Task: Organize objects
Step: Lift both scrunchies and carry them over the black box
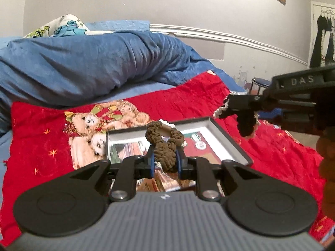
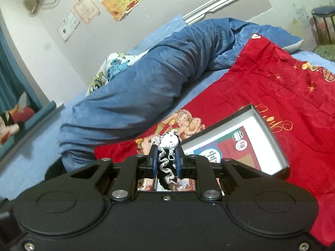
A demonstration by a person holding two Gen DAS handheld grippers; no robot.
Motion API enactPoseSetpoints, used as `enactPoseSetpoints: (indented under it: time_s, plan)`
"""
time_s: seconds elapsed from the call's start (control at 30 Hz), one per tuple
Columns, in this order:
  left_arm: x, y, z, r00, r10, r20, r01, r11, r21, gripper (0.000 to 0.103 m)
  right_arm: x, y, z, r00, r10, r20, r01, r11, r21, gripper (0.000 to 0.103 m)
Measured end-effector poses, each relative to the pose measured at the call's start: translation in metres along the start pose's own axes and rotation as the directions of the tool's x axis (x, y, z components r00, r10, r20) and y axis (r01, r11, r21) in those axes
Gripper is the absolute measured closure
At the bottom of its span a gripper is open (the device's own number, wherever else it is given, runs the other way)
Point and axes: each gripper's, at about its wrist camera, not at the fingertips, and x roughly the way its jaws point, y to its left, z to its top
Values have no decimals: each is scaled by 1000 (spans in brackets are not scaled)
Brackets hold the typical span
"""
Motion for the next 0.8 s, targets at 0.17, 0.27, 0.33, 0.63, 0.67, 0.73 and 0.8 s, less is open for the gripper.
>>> enactPoseSetpoints:
  time_s: [0.17, 0.27, 0.33, 0.63, 0.67, 0.73, 0.8]
  plan:
    - [8, -2, 20, 1000, 13, 27, -13, 1000, -6, 79, 11, -7, 16, 1000, 31, 1, -31, 999, 34, 86]
    - [12, -4, 33, 998, 9, 63, -10, 1000, 17, 79, 21, -9, 19, 1000, 27, -10, -26, 999, 32, 86]
    - [18, -5, 42, 997, 3, 79, -6, 999, 35, 79, 28, -11, 19, 1000, 10, -20, -9, 999, 35, 86]
    - [68, -24, 26, 993, -106, 49, 108, 994, -32, 79, 45, -51, 23, 992, -122, -19, 122, 991, 52, 86]
    - [75, -28, 20, 992, -119, 36, 120, 992, -38, 79, 48, -58, 22, 988, -151, -27, 153, 986, 62, 86]
    - [91, -32, 6, 988, -152, 5, 152, 986, -62, 79, 54, -69, 18, 977, -206, -58, 210, 974, 78, 86]
    - [109, -34, -6, 986, -164, -44, 159, 983, -94, 79, 60, -76, 16, 961, -267, -76, 272, 960, 71, 85]
